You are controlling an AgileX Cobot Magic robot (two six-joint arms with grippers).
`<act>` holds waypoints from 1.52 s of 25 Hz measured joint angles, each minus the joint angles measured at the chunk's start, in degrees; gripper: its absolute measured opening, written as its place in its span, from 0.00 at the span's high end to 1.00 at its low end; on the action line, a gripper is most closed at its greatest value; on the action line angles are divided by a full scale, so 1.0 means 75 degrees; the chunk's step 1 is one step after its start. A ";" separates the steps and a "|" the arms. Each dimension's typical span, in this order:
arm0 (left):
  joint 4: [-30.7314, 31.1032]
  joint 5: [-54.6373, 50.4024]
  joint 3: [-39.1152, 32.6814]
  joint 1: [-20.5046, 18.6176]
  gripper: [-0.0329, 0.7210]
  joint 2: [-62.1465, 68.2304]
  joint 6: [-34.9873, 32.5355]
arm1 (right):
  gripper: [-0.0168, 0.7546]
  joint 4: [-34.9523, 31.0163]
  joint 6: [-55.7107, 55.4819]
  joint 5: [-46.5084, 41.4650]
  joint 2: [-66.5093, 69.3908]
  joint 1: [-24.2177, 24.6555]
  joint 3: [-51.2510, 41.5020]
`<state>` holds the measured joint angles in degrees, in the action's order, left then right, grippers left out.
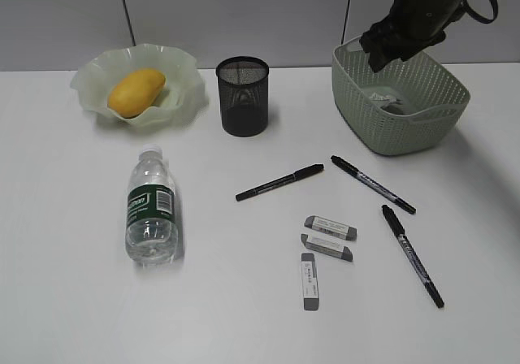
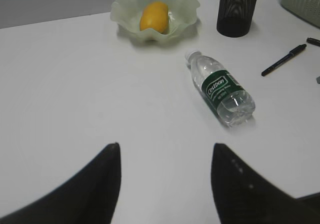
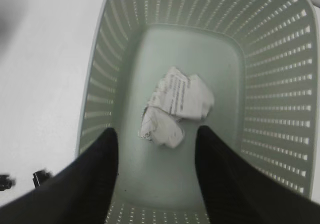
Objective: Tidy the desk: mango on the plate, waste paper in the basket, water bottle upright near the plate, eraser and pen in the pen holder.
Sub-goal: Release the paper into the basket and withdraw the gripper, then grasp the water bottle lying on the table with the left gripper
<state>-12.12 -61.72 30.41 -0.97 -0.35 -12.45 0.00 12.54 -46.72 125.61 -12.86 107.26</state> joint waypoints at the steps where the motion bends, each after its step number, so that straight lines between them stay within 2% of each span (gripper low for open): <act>1: 0.0000 0.0000 0.0000 0.0000 0.38 0.0000 0.0000 | 0.34 0.0000 -0.0084 -0.0077 0.0000 0.0000 0.0000; 4: 0.0000 0.0000 0.0000 0.0000 0.38 0.0000 0.0000 | 0.29 0.0000 -0.0316 -0.0597 -0.0034 0.0014 0.0033; 10: 0.0000 0.0000 0.0000 0.0000 0.38 0.0000 0.0000 | 0.28 0.0000 -0.0695 -0.2695 -0.0069 0.0108 0.0787; 15: 0.0000 0.0000 0.0000 0.0000 0.38 0.0000 0.0000 | 0.28 0.0000 -0.0709 -0.2968 -0.0429 0.0489 0.1105; 19: 0.0000 0.0000 0.0000 0.0000 0.38 0.0000 0.0000 | 0.28 -0.0075 -0.0718 -0.2974 -0.1135 0.0863 0.0889; 26: 0.0000 0.0000 0.0000 0.0000 0.38 0.0000 0.0000 | 0.28 0.0000 -0.0711 -0.2976 -0.3166 0.1537 -0.1153; 38: 0.0000 0.0000 0.0000 0.0000 0.38 0.0000 0.0000 | 0.32 -0.0041 -0.0705 -0.2999 -0.7786 0.1562 -0.5763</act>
<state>-12.12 -61.72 30.41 -0.97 -0.35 -12.45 -0.31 7.25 -69.21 67.21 -1.14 64.04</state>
